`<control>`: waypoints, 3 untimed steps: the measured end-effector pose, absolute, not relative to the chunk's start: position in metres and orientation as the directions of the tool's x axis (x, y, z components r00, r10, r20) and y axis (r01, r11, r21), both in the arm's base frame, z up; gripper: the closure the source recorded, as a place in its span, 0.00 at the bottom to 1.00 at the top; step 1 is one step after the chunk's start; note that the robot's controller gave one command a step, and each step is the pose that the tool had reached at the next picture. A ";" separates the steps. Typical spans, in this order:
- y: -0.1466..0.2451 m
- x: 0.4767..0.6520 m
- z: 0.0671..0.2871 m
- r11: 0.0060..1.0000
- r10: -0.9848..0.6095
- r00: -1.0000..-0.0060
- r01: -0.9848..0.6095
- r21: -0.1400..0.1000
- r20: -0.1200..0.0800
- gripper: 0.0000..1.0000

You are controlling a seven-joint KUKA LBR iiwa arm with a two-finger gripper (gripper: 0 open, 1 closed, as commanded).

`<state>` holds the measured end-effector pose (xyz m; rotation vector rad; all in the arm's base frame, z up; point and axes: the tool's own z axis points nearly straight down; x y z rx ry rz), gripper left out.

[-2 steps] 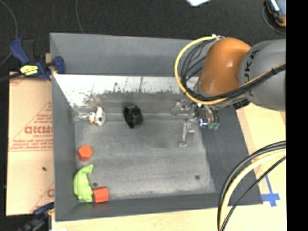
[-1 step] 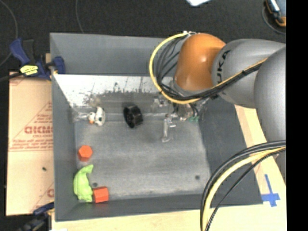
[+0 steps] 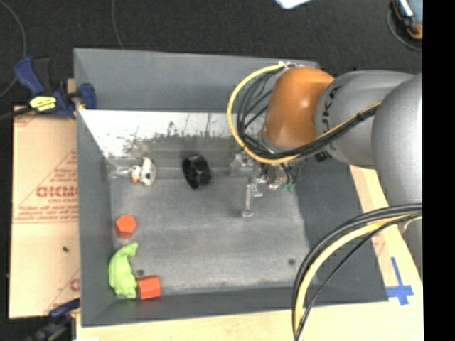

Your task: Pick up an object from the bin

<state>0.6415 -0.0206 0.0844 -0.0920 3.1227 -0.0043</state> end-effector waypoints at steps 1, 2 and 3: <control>-0.027 0.631 0.071 0.997 -0.080 -0.997 -0.080 -0.002 -0.007 0.00; -0.039 0.638 0.142 0.997 0.078 -0.997 0.078 0.000 -0.020 0.00; 0.027 0.628 0.121 0.996 0.085 -0.996 0.085 0.002 -0.007 0.00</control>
Offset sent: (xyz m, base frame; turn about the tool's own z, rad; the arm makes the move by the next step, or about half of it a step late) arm -0.0031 -0.0195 0.0651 0.1556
